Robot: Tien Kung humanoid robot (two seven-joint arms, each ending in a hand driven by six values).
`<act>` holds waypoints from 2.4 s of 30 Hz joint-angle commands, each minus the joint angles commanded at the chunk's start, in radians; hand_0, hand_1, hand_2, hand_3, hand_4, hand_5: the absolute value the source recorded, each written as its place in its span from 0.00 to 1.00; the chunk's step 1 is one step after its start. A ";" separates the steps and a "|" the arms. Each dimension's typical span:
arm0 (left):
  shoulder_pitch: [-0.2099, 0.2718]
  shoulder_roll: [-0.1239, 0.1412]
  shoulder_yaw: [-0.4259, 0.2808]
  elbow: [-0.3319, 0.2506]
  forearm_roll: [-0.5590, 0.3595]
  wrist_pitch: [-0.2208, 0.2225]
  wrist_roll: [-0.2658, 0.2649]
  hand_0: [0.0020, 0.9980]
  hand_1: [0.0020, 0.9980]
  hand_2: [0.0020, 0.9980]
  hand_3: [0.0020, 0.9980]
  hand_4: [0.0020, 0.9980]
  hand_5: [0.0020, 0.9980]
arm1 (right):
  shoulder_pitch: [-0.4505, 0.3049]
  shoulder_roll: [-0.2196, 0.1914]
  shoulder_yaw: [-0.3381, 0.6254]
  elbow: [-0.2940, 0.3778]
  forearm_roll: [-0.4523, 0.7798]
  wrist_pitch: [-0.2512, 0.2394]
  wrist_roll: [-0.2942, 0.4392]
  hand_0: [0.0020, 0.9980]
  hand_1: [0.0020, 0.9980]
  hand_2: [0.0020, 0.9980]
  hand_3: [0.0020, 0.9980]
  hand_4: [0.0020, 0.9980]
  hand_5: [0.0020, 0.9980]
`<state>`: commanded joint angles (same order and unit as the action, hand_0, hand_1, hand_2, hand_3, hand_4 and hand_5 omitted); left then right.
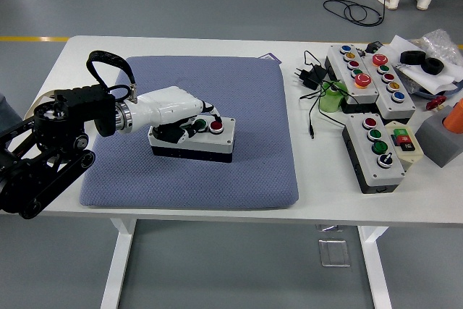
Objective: Pick up the button,place it on the desk,press the button,press the button
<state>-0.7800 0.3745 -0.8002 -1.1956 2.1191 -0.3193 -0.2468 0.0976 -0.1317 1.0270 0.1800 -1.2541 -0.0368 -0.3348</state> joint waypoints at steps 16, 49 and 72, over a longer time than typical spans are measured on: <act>-0.013 -0.023 0.017 0.040 0.005 -0.002 0.004 0.04 0.00 0.00 0.77 0.16 0.00 | 0.011 0.000 -0.002 0.000 0.003 0.000 0.000 0.66 0.64 0.69 0.59 0.40 0.25; -0.003 -0.049 -0.042 0.090 0.027 -0.025 0.026 0.04 0.00 0.00 0.77 0.16 0.00 | 0.015 0.000 -0.001 0.000 0.006 -0.002 0.001 0.66 0.64 0.69 0.59 0.40 0.25; 0.091 -0.043 -0.346 0.087 -0.690 0.265 0.183 0.80 0.86 0.95 0.99 0.83 1.00 | -0.003 0.000 0.002 0.000 0.001 -0.002 0.000 0.66 0.64 0.69 0.59 0.40 0.25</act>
<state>-0.6890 0.3315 -1.1466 -1.1086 1.4294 -0.0541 -0.0637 0.0944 -0.1314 1.0294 0.1800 -1.2527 -0.0384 -0.3349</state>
